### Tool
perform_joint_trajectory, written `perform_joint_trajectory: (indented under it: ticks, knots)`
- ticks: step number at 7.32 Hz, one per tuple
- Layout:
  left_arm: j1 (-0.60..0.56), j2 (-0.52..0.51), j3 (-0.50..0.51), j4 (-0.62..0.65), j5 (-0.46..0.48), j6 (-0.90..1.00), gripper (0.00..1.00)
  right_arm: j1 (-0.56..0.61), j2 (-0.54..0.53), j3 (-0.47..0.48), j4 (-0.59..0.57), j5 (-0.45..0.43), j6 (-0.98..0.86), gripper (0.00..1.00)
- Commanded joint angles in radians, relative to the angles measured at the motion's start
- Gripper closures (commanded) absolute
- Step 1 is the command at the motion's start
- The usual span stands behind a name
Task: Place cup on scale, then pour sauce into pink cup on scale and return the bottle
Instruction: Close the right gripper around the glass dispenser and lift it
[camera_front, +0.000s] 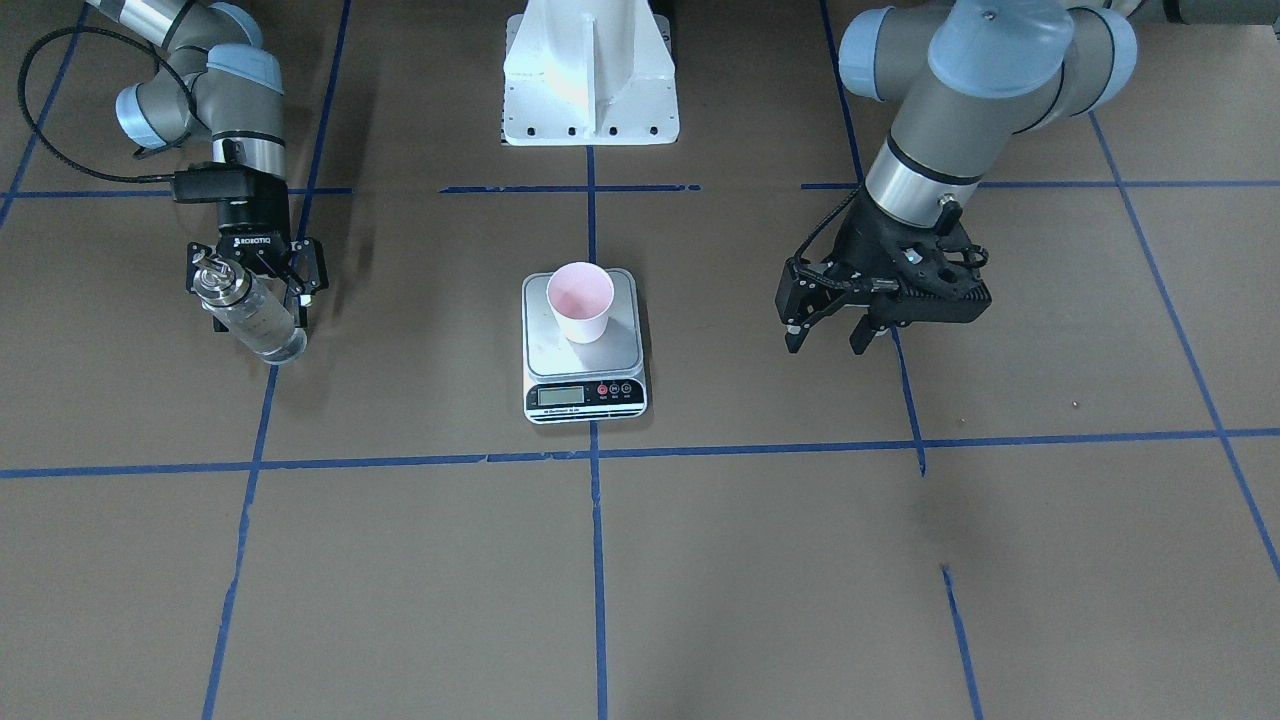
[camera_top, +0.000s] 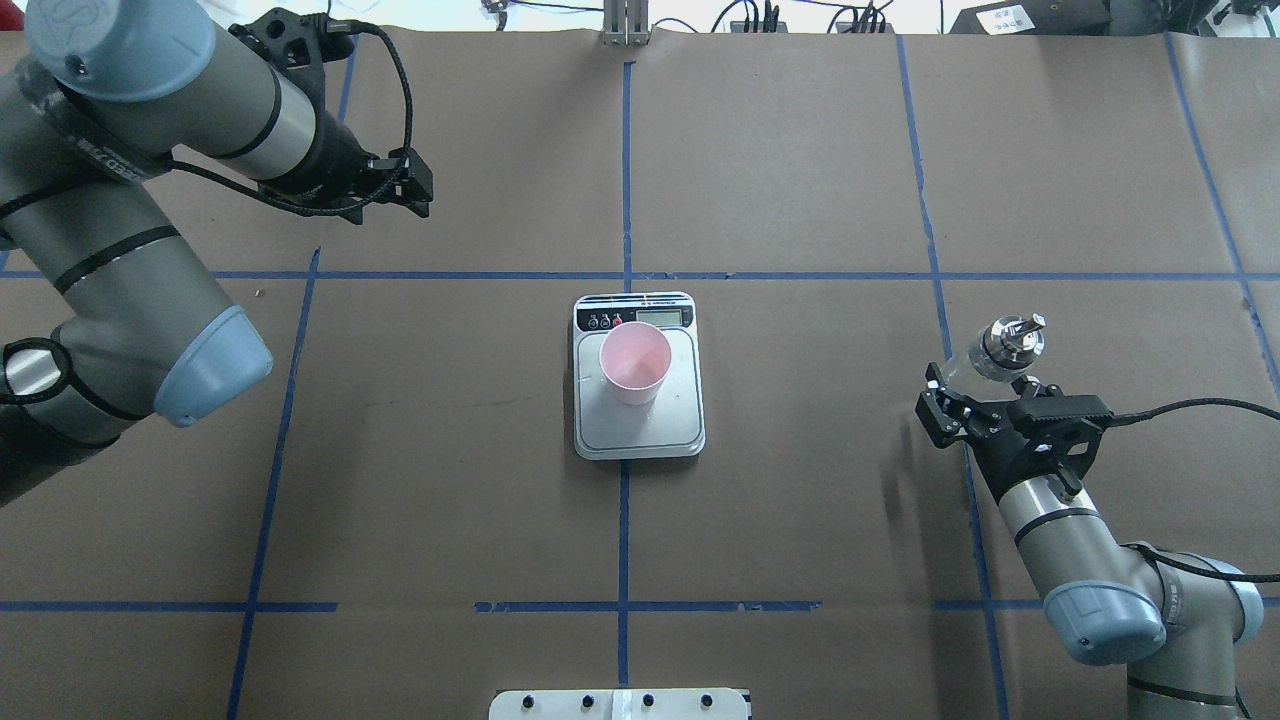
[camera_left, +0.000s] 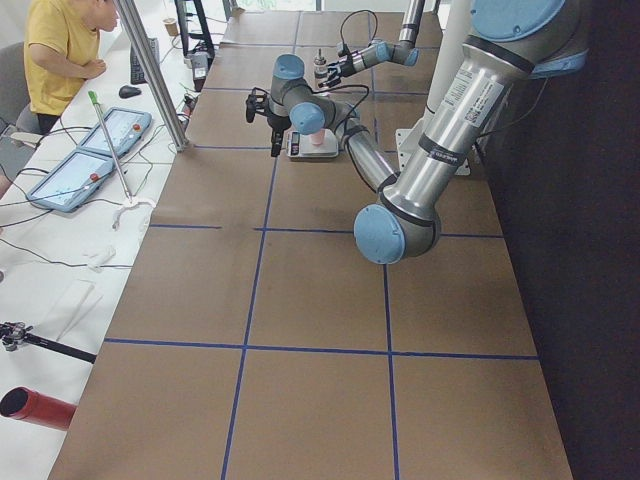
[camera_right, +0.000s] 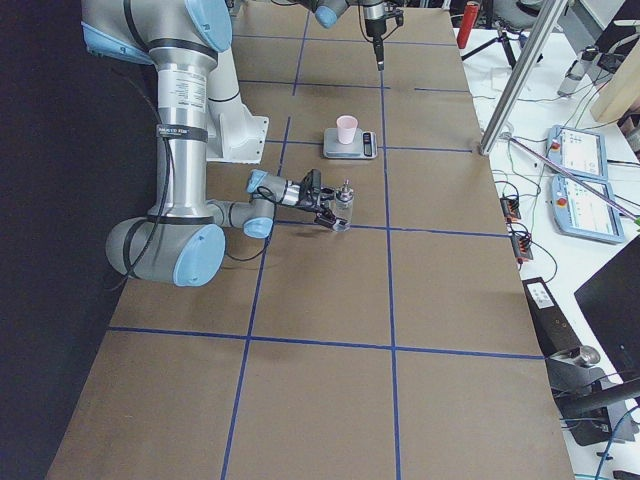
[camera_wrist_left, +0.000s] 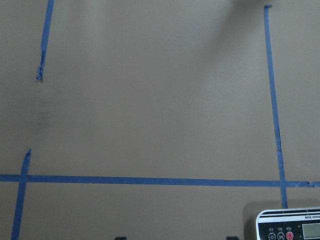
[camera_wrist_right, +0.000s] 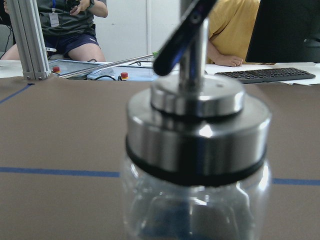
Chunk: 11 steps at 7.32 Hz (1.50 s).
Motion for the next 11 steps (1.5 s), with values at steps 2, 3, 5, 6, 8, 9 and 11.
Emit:
perform_joint_trajectory:
  ticks: [2,3,5,6,8,9,11]
  knots:
    - [0.0,0.0,-0.021,0.029,0.0,0.0,0.27,-0.001,0.013,-0.019,0.0,0.0,0.0,0.07]
    - [0.0,0.0,-0.027,0.04,0.0,0.0,0.27,-0.001,0.013,-0.02,0.0,0.0,0.0,0.11]
    - [0.0,-0.002,-0.027,0.04,0.0,0.0,0.27,-0.001,0.013,-0.031,0.002,-0.005,0.002,0.41]
    - [0.0,-0.002,-0.029,0.04,0.0,0.0,0.27,-0.001,0.013,-0.033,0.002,-0.008,-0.001,0.58]
    - [0.0,-0.002,-0.029,0.041,0.001,0.0,0.27,0.001,0.014,-0.028,0.0,-0.02,-0.032,1.0]
    - [0.0,-0.003,-0.029,0.041,0.001,0.0,0.27,0.005,0.04,-0.019,-0.001,-0.037,-0.088,1.0]
    - [0.0,-0.002,-0.035,0.041,0.0,0.0,0.27,0.016,0.077,0.054,-0.015,-0.043,-0.136,1.0]
